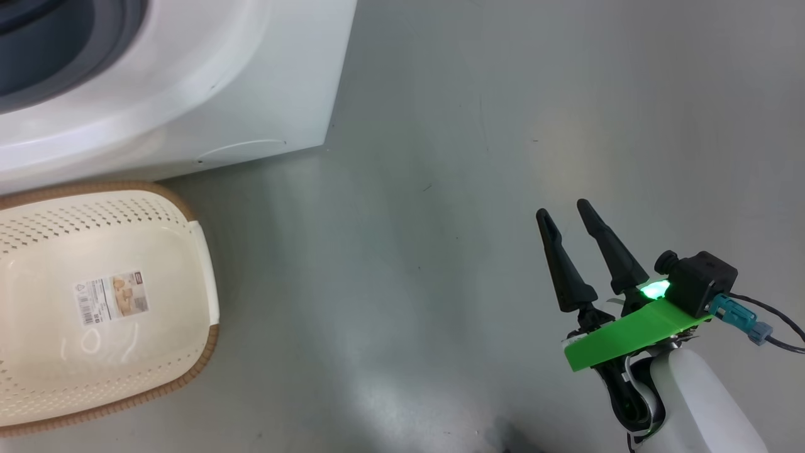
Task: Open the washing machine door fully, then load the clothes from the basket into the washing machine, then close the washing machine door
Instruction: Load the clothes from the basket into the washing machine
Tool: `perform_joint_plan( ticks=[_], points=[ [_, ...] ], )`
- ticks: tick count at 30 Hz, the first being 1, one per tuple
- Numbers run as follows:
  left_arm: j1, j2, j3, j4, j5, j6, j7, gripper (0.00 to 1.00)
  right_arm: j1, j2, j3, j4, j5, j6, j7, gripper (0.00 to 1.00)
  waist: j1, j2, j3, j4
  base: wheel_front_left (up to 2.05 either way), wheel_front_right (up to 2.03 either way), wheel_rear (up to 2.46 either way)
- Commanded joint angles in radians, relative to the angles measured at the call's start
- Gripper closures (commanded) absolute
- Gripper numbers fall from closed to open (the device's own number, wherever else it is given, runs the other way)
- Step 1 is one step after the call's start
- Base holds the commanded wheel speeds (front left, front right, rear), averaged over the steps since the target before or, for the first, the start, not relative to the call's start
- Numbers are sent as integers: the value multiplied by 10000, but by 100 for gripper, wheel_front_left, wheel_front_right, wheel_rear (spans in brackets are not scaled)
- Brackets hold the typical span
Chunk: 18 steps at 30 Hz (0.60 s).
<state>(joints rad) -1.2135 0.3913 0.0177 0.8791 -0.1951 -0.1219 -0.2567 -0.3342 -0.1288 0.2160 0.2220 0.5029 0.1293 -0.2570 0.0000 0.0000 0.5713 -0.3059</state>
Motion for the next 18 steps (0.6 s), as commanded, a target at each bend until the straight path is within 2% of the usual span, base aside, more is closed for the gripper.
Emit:
perform_joint_plan(
  ticks=[1,10,18],
  points=[
    [206,398,163,-174,148,-7,-50,0,33,-78,232,-171,7,14,-48,0,0,0,-21,31,0,0,0],
    [943,9,258,115,99,-43,-51,0,34,-172,298,-145,2,14,-48,0,0,0,-201,225,0,0,0],
    [2245,-666,460,-297,90,-1,-51,0,122,-337,235,-141,-48,14,-48,0,0,0,-456,628,0,0,0]
  ],
)
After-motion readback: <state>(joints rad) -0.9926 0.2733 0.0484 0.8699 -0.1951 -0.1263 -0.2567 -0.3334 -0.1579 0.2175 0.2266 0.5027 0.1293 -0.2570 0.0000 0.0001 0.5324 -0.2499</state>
